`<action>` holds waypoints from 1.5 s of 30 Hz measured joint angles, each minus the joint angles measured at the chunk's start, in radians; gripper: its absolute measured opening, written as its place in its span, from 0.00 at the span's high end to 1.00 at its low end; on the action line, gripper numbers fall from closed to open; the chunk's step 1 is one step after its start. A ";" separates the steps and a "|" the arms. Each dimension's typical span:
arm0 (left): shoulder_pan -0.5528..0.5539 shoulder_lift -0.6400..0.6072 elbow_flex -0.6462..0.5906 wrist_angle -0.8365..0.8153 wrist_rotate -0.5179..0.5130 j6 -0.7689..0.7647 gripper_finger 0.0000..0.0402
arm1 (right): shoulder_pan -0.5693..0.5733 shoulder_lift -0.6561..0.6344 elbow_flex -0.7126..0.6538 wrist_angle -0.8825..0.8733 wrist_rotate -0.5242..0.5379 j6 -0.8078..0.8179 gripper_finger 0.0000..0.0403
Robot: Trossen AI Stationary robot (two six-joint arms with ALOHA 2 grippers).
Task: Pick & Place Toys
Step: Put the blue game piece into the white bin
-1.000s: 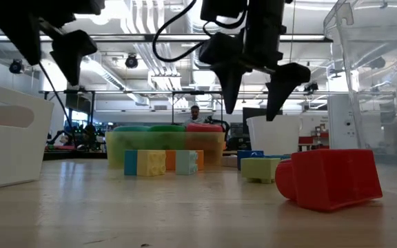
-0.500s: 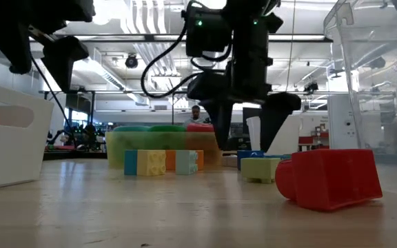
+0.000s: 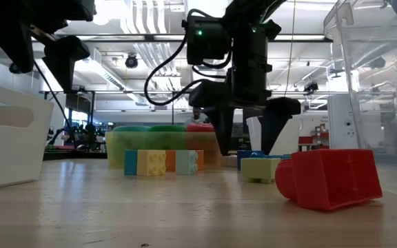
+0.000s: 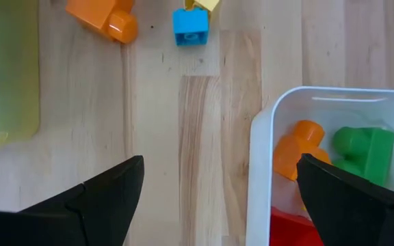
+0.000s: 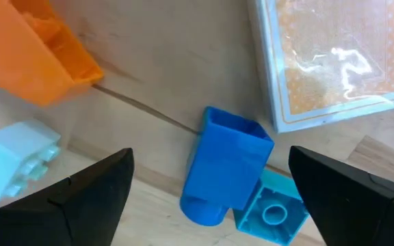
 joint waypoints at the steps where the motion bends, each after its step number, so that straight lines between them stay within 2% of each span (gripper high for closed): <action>1: 0.000 0.000 0.000 0.001 0.000 0.000 0.09 | 0.000 0.000 -0.007 0.003 0.000 0.005 0.08; 10: 0.000 0.000 0.000 0.006 0.000 -0.003 0.09 | -0.003 0.000 -0.052 0.066 -0.005 0.007 0.42; 18: 0.000 0.000 0.000 0.010 0.000 -0.003 0.09 | -0.003 0.000 -0.053 0.070 -0.004 -0.006 0.68; 31: 0.000 0.001 0.000 0.100 0.000 -0.005 0.09 | 0.021 -0.012 -0.053 0.079 -0.003 -0.061 0.68; 37: 0.000 0.001 0.000 0.285 -0.001 -0.074 0.09 | 0.067 -0.045 -0.052 0.094 0.004 -0.117 0.68; 45: 0.000 0.001 0.000 0.540 -0.004 -0.030 0.09 | 0.140 -0.138 -0.053 0.114 0.096 -0.159 0.68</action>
